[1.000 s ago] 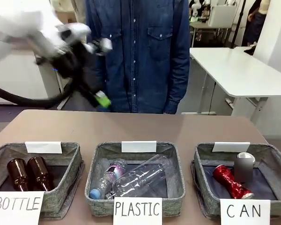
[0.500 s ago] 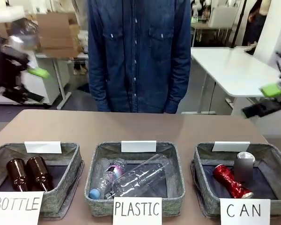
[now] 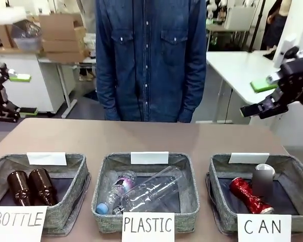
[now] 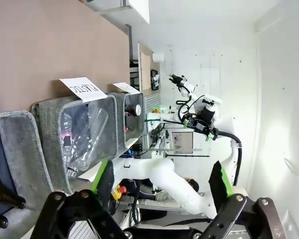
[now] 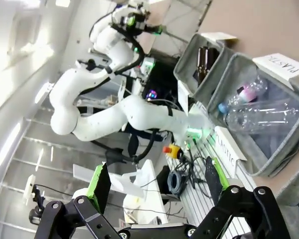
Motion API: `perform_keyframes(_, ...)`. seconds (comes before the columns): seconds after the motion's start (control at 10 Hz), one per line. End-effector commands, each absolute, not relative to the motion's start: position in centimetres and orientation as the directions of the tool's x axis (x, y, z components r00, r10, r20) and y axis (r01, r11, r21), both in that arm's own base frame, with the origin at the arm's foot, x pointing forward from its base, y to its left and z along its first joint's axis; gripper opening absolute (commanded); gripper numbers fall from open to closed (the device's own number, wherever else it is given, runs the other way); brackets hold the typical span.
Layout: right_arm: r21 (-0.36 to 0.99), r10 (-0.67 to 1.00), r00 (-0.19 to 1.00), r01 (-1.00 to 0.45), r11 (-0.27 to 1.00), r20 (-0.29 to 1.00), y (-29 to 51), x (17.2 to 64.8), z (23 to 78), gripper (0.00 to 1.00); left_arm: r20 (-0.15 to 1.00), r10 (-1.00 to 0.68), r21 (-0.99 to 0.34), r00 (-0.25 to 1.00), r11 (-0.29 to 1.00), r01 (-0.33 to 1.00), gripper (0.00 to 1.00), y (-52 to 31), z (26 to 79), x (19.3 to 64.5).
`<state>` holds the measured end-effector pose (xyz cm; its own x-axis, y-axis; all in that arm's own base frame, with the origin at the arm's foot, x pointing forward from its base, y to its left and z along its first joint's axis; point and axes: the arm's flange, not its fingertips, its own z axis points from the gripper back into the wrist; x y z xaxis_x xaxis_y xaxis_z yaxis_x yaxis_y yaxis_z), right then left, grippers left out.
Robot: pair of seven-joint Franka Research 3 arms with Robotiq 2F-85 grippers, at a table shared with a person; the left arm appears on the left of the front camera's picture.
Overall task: Sort the can waste into the basket.
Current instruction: Pick up the can waste from the table and place it in the right Fabric basket.
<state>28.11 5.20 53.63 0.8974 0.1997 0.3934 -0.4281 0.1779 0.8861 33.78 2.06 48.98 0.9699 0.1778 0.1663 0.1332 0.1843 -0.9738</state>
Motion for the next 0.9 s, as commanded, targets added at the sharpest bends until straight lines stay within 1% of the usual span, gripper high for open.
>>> perform_keyframes(0.0, 0.883, 0.27, 0.874, -0.449, 0.138, 0.403, 5.31, 27.44, 53.17, 1.0, 0.164, 0.151, -0.971, 0.975, 0.2, 0.132, 1.0, 1.76, 50.23, 34.3)
perform_keyframes(0.8, 0.883, 0.27, 0.874, -0.449, 0.138, 0.403, 5.31, 27.44, 53.17, 1.0, 0.164, 0.151, -0.971, 0.975, 0.2, 0.132, 1.0, 1.76, 50.23, 34.3)
